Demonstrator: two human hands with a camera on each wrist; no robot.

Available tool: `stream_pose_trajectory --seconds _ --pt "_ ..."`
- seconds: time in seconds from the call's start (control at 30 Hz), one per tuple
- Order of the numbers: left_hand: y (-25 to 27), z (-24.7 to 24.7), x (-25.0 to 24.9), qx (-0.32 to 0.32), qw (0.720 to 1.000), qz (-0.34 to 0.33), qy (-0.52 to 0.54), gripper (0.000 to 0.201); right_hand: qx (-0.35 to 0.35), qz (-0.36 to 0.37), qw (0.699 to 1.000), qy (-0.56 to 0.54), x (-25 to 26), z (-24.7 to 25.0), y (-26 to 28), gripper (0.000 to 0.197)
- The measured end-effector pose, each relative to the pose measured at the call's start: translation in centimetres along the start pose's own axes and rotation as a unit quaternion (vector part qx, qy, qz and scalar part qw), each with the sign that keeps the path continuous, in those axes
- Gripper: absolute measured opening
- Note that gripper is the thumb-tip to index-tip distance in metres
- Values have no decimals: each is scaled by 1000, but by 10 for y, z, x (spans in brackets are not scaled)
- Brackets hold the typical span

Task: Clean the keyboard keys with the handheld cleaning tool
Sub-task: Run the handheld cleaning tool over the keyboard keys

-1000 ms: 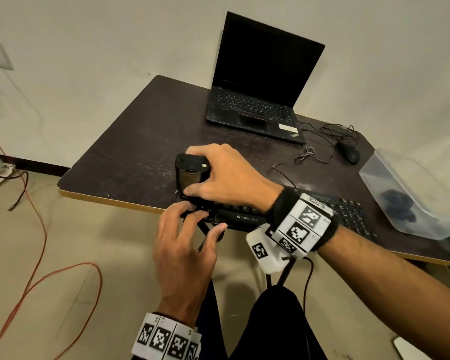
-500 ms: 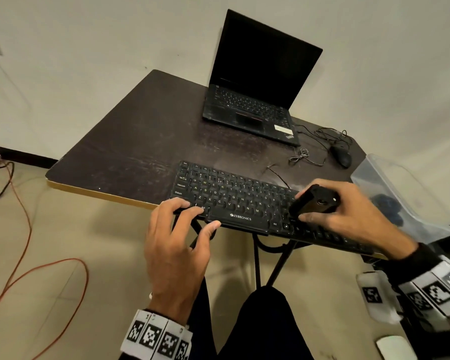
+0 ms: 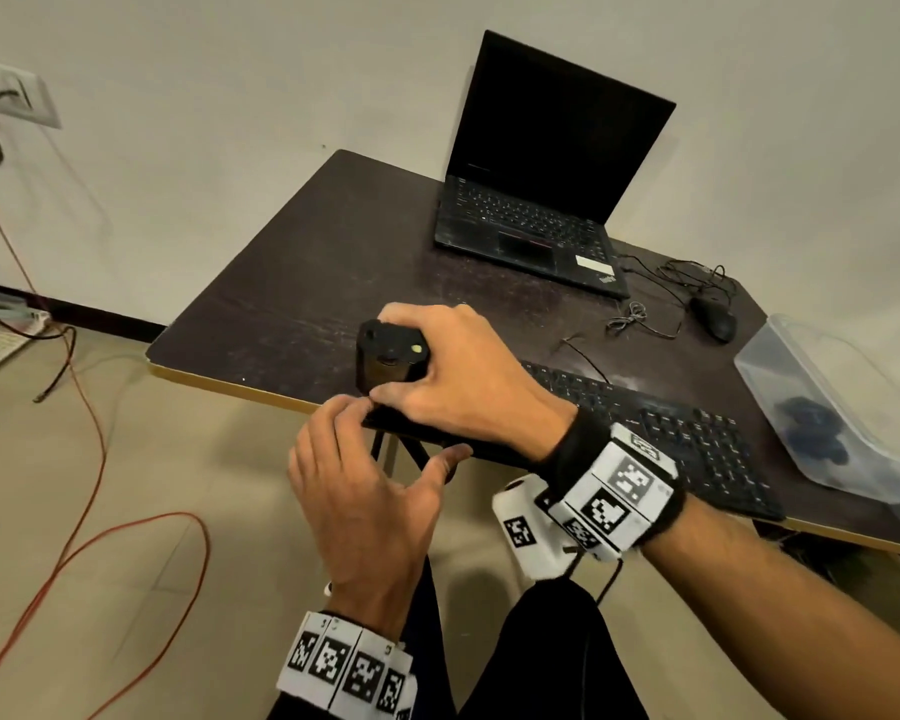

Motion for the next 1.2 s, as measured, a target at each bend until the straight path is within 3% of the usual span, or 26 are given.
stream_pose_trajectory --seconds 0.2,0.37,0.5,0.63,0.8,0.93,1.2 --pt "1 -1 3 -2 1000 13 -20 96 0 -76 997 14 -54 36 73 25" --pt "1 -1 3 2 1000 25 -12 95 -30 -178 984 2 -105 74 154 35" --pt "1 -2 2 1 1000 31 -7 94 -54 -213 975 -19 -128 87 190 37" --pt "1 -2 2 -2 1000 31 0 95 -61 -177 982 -35 -119 76 173 37" --pt "0 -4 3 -7 1000 23 3 97 -40 -69 995 -66 -66 39 101 32" --pt "0 -2 3 -5 1000 14 10 73 -17 2 1000 -26 -14 0 45 25" --pt "0 -1 2 2 1000 11 11 70 -19 2 1000 17 -5 -3 47 26"
Point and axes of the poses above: each hand's wrist, its own y-axis away from the middle knuckle, its own z-axis out of the back of the hand, x = y × z, the point moved 4 cm from there along -y, towards the middle knuckle, and after that the axes turned 7 degrees about x, right-handed, at the moved point
